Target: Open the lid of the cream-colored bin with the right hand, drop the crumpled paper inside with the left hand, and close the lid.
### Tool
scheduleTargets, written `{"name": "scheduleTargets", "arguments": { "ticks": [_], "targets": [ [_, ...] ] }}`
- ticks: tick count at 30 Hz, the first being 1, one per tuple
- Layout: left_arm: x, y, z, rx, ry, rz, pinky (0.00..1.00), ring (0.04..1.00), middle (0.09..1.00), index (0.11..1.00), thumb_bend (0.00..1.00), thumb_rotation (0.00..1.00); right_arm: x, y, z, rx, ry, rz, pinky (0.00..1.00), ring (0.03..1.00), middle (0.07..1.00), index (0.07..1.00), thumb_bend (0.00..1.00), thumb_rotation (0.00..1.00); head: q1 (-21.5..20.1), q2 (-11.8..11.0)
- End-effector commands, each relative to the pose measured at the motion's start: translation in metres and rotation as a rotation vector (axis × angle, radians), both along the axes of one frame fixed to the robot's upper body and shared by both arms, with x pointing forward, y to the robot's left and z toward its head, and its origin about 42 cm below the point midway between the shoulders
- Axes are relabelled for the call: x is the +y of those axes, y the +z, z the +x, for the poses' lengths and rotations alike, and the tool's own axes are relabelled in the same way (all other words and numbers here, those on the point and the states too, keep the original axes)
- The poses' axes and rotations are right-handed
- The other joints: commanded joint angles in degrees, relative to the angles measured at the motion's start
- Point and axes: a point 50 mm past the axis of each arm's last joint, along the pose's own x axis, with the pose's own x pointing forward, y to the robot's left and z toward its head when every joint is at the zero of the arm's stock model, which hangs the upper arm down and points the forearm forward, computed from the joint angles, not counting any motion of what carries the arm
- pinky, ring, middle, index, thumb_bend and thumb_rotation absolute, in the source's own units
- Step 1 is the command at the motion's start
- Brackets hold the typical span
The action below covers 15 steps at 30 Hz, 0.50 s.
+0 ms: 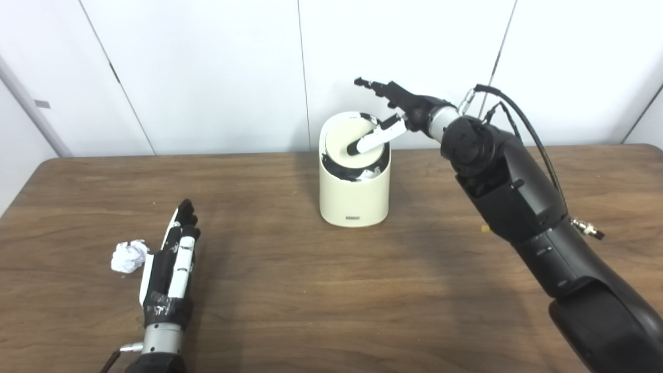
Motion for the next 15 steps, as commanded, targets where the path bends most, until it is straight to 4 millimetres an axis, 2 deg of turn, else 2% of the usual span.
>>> {"name": "scheduleTargets", "arguments": {
  "ticks": [1, 15],
  "targets": [
    [-0.008, -0.026, -0.01, 0.068, 0.006, -0.042, 1.0, 1.0, 0.995, 0.981, 0.42, 0.72, 0.007, 0.034, 0.002, -0.089, 0.015, -0.006, 0.83, 0.911, 0.937, 0.924, 0.95, 0.41, 0.05, 0.14],
    [-0.007, -0.026, -0.01, 0.071, 0.012, -0.028, 1.0, 0.998, 0.989, 0.976, 0.42, 0.75, 0.007, 0.024, 0.004, -0.066, 0.005, -0.028, 0.87, 0.928, 0.936, 0.936, 0.94, 0.41, -0.25, 0.48]
  ]
}}
